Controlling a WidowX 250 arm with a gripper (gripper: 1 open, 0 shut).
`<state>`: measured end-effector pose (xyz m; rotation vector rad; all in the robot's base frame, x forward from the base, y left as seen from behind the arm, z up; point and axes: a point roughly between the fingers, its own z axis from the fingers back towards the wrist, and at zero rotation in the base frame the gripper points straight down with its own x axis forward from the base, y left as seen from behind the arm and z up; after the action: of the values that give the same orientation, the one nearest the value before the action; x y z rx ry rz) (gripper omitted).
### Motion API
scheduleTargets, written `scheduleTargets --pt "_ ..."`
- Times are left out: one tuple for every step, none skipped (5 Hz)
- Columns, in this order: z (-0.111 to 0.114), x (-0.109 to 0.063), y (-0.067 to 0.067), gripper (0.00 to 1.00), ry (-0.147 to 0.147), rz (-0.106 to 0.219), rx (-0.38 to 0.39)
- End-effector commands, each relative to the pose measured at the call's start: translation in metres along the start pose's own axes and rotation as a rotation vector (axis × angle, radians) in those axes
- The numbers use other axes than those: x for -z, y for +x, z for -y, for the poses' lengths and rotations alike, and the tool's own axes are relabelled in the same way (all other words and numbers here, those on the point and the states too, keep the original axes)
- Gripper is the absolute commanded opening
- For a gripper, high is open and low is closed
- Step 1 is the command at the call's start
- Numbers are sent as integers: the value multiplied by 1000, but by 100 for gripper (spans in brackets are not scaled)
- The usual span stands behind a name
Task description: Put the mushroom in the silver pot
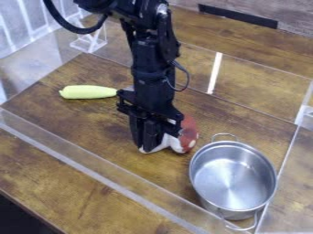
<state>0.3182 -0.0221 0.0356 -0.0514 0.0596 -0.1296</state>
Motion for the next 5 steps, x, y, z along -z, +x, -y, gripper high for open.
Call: scheduleTargets --pt "-1 -18 9 0 2 38 -1" --pt "-1 -28 13 0 -3 31 -6" --pt "-4 -42 22 0 -13 31 -15" --pt "-13 -59 33 0 -31 44 -38" --pt "-24 -72 39 0 -45 54 -23"
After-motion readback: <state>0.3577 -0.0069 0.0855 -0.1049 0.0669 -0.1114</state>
